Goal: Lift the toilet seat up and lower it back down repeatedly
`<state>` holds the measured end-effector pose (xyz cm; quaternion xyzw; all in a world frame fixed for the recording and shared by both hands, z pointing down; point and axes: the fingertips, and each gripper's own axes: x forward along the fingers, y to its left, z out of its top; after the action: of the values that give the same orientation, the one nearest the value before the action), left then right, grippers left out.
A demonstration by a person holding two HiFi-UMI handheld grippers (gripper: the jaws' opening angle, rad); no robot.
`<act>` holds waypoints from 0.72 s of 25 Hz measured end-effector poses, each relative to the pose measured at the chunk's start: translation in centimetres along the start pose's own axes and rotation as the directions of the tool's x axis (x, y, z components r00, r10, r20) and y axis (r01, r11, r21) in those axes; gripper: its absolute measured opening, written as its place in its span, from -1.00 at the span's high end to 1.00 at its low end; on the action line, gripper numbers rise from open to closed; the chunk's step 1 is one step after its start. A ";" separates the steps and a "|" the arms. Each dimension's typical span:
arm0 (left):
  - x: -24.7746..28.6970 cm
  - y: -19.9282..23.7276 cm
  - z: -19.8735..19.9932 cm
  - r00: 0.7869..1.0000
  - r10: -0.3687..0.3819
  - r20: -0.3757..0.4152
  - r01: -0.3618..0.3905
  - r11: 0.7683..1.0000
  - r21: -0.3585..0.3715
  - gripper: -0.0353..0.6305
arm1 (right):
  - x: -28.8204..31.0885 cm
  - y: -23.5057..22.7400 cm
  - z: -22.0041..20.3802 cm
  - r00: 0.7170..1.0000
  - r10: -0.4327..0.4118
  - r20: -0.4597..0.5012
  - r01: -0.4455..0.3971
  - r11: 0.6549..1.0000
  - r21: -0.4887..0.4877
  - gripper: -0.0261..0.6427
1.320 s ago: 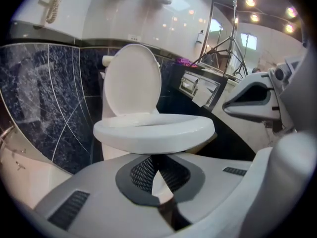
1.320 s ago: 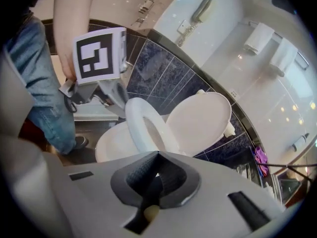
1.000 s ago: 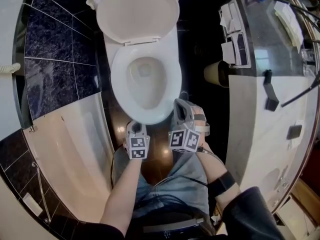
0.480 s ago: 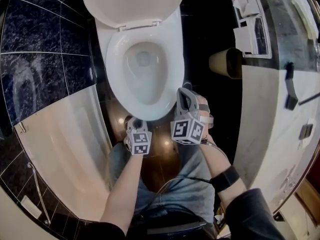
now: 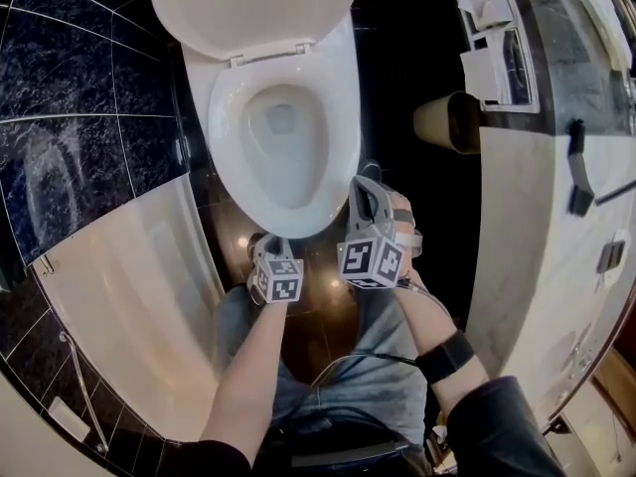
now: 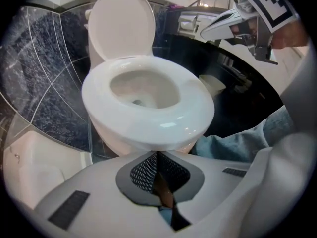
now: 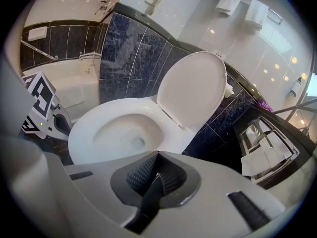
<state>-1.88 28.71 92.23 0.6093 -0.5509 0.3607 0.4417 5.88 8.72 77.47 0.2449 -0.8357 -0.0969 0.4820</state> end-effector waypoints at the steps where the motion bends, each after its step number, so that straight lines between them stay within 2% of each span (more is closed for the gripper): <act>1: -0.1 0.0 -0.3 1.000 0.004 -0.011 -0.004 1.000 -0.007 0.89 | 0.1 -0.2 0.1 1.000 -0.002 -0.001 0.002 1.000 0.001 0.87; 6: -0.9 0.1 0.3 1.000 0.006 0.004 -0.006 1.000 -0.011 0.89 | 0.5 -0.7 0.7 1.000 -0.001 0.002 0.001 1.000 0.007 0.87; 10: -3.1 0.6 2.9 0.998 0.021 0.055 -0.019 0.999 -0.038 0.89 | -0.2 -1.1 2.0 1.000 0.012 0.009 -0.012 1.000 0.018 0.87; 15: -10.6 1.7 9.5 0.984 0.047 0.171 -0.039 0.998 -0.053 0.89 | -4.4 -3.6 6.1 0.999 0.027 0.038 -0.030 0.998 0.061 0.87; 18: -17.3 2.8 15.5 0.962 0.065 0.265 -0.059 0.998 -0.033 0.89 | -8.1 -6.4 9.7 0.997 0.026 0.076 -0.034 0.994 0.107 0.87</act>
<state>-7.66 20.36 71.15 0.6290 -0.6284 0.2825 0.3601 2.97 6.52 63.75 0.2543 -0.8607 -0.0531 0.4379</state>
